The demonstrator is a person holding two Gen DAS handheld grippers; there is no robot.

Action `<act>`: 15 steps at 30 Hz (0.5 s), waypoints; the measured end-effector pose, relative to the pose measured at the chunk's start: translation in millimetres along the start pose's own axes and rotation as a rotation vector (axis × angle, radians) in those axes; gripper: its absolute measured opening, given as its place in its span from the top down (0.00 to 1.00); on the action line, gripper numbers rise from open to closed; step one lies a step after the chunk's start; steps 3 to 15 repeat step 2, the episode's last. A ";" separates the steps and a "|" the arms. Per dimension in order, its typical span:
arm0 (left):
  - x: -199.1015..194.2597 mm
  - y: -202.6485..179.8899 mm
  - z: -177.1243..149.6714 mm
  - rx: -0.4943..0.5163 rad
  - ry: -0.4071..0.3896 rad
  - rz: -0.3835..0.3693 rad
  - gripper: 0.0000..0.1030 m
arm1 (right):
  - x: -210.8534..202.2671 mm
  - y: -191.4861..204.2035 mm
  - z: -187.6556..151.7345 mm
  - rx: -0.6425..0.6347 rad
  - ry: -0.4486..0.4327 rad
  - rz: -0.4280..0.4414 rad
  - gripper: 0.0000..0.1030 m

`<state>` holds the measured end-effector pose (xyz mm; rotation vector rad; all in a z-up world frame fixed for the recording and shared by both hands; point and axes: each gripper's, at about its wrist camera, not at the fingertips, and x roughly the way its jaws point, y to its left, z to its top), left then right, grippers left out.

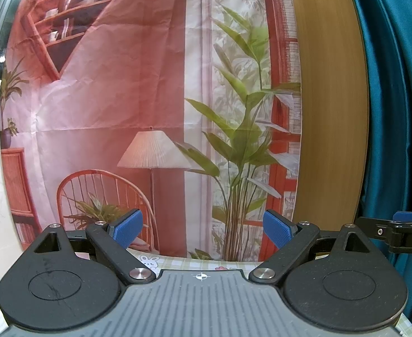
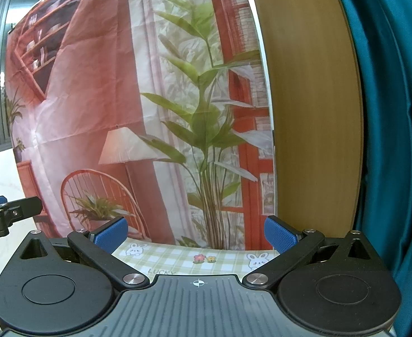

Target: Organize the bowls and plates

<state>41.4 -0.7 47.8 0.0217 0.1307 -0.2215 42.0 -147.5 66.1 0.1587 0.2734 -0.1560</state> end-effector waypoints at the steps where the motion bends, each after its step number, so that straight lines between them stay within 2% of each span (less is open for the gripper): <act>1: 0.3 0.2 0.1 0.001 -0.001 0.001 0.09 | -0.2 0.0 0.0 0.000 0.000 0.000 0.00; 15: 0.1 0.6 0.1 0.000 -0.002 0.001 0.09 | -0.2 0.0 0.0 0.000 0.000 0.000 0.00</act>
